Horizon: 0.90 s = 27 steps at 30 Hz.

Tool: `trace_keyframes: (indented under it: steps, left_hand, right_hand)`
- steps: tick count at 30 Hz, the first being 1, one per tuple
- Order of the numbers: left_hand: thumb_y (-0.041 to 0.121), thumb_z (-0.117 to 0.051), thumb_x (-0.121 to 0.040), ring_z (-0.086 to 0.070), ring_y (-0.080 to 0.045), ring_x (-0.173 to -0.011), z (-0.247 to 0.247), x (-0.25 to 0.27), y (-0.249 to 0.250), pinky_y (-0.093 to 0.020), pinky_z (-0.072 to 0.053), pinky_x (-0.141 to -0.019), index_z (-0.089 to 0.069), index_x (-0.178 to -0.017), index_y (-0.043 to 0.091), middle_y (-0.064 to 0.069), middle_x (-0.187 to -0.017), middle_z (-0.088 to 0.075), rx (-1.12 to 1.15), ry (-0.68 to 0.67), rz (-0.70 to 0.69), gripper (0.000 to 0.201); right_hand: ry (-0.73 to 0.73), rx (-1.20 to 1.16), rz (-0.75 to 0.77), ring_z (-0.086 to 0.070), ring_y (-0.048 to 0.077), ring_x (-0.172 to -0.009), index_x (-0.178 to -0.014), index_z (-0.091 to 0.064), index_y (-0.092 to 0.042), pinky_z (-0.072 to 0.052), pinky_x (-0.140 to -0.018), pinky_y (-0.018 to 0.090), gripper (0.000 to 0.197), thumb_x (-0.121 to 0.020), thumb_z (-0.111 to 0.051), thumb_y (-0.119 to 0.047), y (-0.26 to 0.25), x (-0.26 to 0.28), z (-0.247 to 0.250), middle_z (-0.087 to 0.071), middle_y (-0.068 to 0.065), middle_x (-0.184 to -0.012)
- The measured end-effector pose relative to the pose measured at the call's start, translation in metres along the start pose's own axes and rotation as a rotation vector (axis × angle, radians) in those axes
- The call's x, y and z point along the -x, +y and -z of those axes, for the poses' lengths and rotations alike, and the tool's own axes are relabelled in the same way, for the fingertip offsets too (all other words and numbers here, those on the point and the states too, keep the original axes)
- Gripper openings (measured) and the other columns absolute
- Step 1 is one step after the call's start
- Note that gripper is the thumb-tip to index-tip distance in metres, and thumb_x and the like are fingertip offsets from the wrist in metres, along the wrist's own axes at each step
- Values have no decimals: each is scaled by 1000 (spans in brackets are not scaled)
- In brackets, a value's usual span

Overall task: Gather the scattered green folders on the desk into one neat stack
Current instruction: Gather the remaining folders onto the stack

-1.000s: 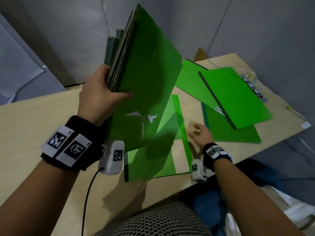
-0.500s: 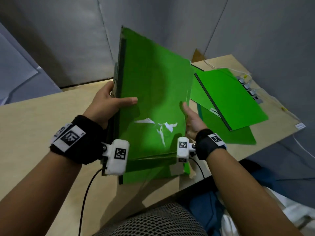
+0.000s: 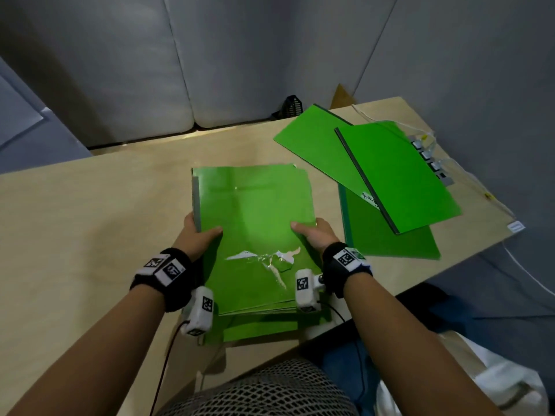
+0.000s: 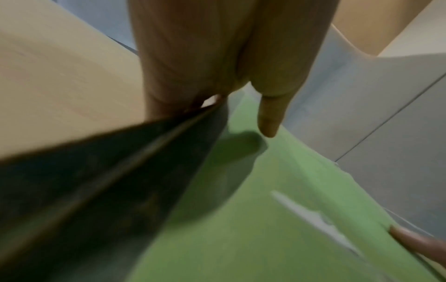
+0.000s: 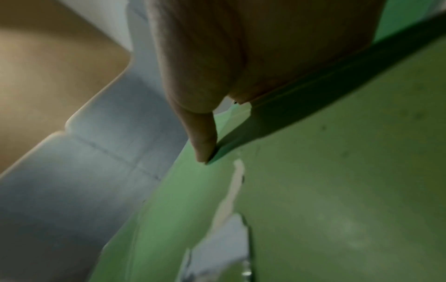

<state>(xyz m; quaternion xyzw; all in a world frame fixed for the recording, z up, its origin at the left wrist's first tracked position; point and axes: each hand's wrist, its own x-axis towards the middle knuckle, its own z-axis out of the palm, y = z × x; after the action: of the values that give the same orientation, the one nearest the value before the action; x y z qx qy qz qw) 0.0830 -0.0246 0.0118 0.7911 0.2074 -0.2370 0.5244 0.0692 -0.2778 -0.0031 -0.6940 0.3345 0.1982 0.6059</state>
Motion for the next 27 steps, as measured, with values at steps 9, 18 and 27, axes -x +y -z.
trace_keyframes:
  steps: [9,18,27]
  left_hand:
    - [53,-71,-75,-18,-38,-144,-25,-6,30,-62,-24,-112,-9,-153,24,-15,-158,-14,-747,120,-49,103]
    - [56,-75,-68,25,-42,-143,-46,-2,11,-72,-13,-109,10,-152,35,-6,-156,32,-1145,-164,-15,121]
    - [56,-73,-71,9,-55,-141,-63,-2,29,-64,-12,-114,6,-154,21,-23,-157,19,-1315,-104,41,120]
  right_hand:
    - [420,1067,160,-56,24,-71,-77,-51,-7,-49,-63,30,37,-94,-44,-39,-22,-39,48,-61,9,-84]
    - [398,1108,-98,9,41,-145,-152,7,-24,-11,-105,74,121,-66,-57,-79,-9,-73,117,16,13,-159]
    - [302,1163,-142,-11,50,-141,-152,-4,-27,-29,-105,68,104,-74,-50,-77,6,-83,98,4,17,-160]
